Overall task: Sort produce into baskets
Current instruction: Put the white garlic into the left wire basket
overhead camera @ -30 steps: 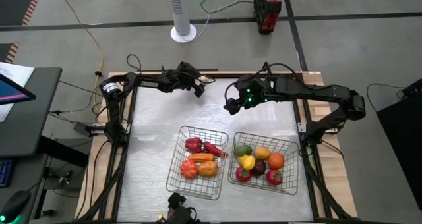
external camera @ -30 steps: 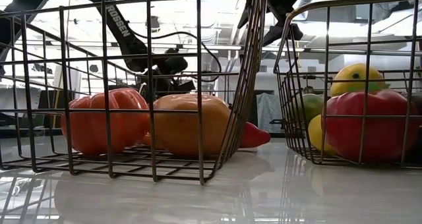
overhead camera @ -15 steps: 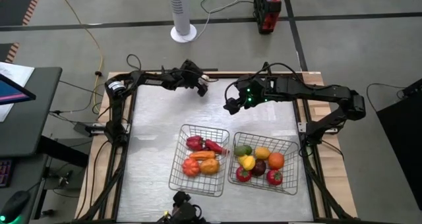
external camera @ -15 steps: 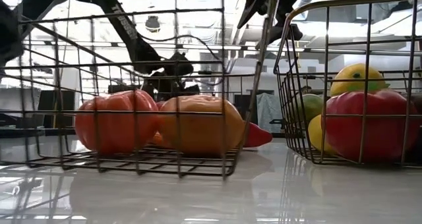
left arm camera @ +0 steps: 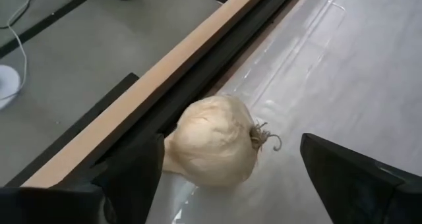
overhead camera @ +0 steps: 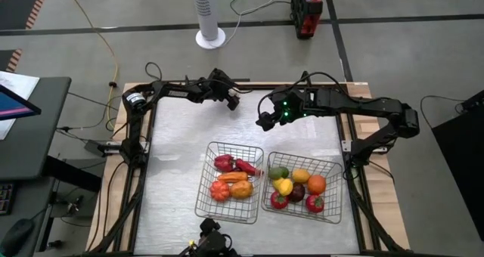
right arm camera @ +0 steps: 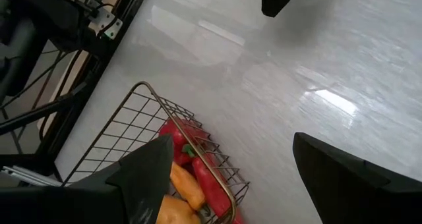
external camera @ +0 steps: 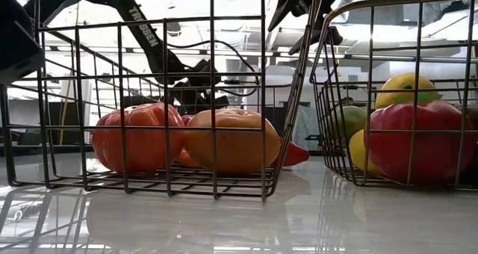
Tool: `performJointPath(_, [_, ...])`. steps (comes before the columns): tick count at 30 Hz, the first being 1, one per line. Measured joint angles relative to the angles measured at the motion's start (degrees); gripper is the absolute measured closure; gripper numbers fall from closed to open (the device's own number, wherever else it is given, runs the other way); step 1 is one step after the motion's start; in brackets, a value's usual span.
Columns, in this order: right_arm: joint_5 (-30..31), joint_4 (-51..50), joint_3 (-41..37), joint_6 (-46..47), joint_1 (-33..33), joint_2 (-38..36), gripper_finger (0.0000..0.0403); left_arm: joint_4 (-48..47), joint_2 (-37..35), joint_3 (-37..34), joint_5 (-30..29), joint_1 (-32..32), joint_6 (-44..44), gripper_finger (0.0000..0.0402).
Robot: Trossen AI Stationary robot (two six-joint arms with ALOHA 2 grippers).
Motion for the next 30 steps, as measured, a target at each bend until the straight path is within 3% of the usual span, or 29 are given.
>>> performJointPath(17, [0.0, 0.0, 0.0, 0.0, 0.0, 0.0, 0.0065, -2.4, -0.5, 0.0, 0.0, 0.1, -0.3, 0.0233])
performJointPath(27, [-1.2, -0.3, 0.0, -2.6, -0.1, 0.0, 0.0065, -9.2, -6.3, -0.1, 0.3, 0.1, 0.7, 0.0246])
performJointPath(30, [-2.9, -1.1, 0.0, -3.8, -0.6, -0.2, 0.0065, -10.7, -9.2, -0.1, 3.4, 0.2, -0.4, 0.0246])
